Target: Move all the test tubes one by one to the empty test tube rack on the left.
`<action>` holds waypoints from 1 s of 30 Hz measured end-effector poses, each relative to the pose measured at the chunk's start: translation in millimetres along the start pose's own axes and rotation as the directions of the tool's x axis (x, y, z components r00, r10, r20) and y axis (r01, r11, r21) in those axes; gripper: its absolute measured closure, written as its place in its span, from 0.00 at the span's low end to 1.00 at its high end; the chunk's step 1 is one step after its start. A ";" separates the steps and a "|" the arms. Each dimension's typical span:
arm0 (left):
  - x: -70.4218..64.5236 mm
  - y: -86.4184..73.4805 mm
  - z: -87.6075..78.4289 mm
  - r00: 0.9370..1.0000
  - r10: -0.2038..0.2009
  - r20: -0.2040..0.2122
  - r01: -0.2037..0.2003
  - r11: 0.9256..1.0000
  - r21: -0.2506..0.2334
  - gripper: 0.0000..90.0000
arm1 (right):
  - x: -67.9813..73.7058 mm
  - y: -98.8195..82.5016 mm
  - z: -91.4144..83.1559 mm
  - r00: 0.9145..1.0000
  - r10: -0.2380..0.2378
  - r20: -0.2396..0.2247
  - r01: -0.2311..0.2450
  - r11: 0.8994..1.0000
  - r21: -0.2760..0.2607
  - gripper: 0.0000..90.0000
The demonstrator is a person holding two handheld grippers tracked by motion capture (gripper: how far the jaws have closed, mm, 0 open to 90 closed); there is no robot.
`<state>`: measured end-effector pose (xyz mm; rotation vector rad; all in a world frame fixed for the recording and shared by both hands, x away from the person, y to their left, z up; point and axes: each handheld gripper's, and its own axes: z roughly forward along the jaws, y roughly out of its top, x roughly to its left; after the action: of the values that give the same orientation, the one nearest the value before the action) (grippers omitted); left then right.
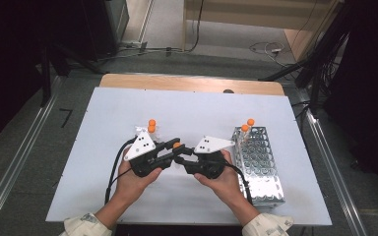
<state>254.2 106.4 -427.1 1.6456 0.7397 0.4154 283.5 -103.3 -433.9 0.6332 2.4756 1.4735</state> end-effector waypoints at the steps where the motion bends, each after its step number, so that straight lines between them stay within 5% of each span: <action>1: 1.2 1.1 -1.1 1.000 0.000 -0.003 0.000 1.000 -0.004 0.78 | 0.1 0.1 -0.2 1.000 0.003 0.002 -0.003 1.000 -0.002 0.60; 10: 16.1 12.5 -16.4 0.999 -0.015 -0.050 0.013 0.999 -0.036 0.78 | -2.1 2.2 -13.1 0.999 0.018 0.043 -0.017 0.999 -0.033 0.47; 21: 32.9 22.4 -32.5 0.994 -0.034 -0.107 0.026 0.997 -0.071 0.78 | -6.5 1.5 -20.2 0.998 0.034 0.061 -0.032 0.999 -0.039 0.47; 30: 48.8 21.2 -40.4 0.982 -0.045 -0.182 0.029 0.996 -0.089 0.78 | -4.3 2.2 -21.2 0.998 0.029 0.056 -0.027 0.999 -0.042 0.47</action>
<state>269.1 167.4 -404.3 1.5239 0.8771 0.5705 280.0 -121.1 -421.9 0.6951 2.3974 1.4911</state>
